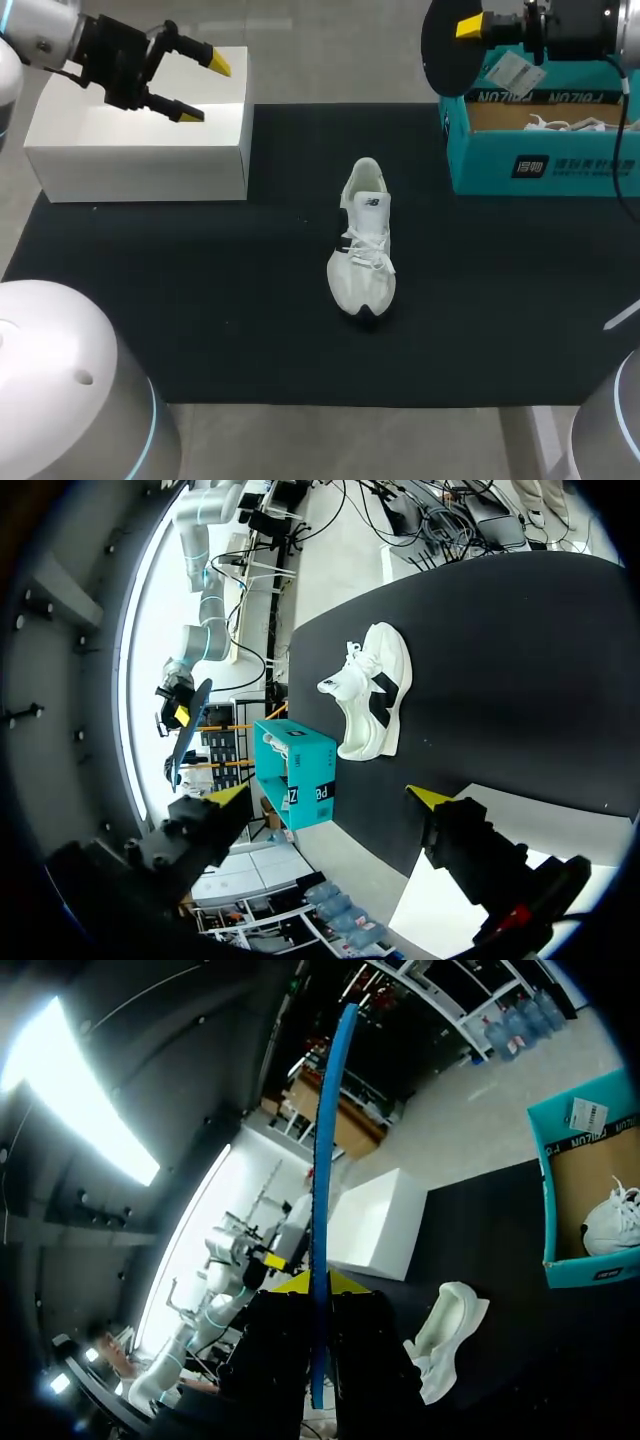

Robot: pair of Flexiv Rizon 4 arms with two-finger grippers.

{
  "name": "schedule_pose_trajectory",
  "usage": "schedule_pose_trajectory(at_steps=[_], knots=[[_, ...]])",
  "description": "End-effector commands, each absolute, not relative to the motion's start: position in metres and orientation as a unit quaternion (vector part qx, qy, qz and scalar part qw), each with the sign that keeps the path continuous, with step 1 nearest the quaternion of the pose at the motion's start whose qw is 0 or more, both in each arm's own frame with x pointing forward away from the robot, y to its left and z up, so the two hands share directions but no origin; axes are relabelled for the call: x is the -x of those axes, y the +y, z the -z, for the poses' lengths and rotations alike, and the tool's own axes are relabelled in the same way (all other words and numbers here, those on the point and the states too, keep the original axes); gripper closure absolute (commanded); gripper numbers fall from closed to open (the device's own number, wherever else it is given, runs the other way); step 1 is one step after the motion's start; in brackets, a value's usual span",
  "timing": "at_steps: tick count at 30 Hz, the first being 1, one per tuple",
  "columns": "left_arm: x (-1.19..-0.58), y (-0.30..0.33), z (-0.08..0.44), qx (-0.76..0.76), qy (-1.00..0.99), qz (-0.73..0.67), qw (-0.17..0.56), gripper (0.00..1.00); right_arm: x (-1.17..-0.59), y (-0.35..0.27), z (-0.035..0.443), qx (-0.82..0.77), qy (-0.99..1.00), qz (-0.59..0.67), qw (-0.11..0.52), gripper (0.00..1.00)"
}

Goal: Take the shoe out of the shoebox, open the shoe tongue, remove and reinsert the insole, then place the shoe into the shoebox

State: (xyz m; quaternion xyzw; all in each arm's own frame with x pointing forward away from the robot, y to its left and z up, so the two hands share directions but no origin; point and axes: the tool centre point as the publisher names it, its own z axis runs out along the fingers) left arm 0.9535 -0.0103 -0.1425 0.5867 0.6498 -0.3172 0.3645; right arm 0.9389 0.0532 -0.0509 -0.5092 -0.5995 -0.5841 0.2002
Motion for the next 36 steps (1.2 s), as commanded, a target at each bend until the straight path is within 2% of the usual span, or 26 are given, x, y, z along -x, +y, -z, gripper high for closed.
schedule_pose_trajectory(at_steps=[1,4,6,7,9,21,25,36], knots=[[-0.954,-0.010,0.142,-0.587,0.650,0.316,0.364,0.00,-0.940,0.056,0.051,0.498,-0.596,0.597,0.200,1.00],[-0.954,-0.010,0.142,-0.587,0.650,0.316,0.364,0.00,-0.947,0.063,0.053,0.448,-0.611,0.626,0.184,1.00],[-0.954,-0.010,0.142,-0.587,0.650,0.316,0.364,0.00,-0.950,0.067,0.057,0.399,-0.631,0.635,0.199,1.00],[-0.954,-0.010,0.142,-0.587,0.650,0.316,0.364,0.00,-0.952,0.069,0.058,0.391,-0.630,0.646,0.181,1.00],[-0.954,-0.010,0.142,-0.587,0.650,0.316,0.364,0.00,-0.953,0.072,0.063,0.364,-0.647,0.643,0.191,1.00],[-0.954,-0.010,0.142,-0.587,0.650,0.316,0.364,0.00,-0.963,0.099,0.101,0.348,-0.666,0.629,0.200,1.00],[-0.954,-0.010,0.142,-0.587,0.650,0.316,0.364,0.00,-0.965,0.105,0.113,0.341,-0.666,0.639,0.177,1.00],[-0.954,-0.010,0.142,-0.587,0.650,0.316,0.364,0.00,-0.965,0.105,0.113,0.341,-0.666,0.639,0.177,1.00]])
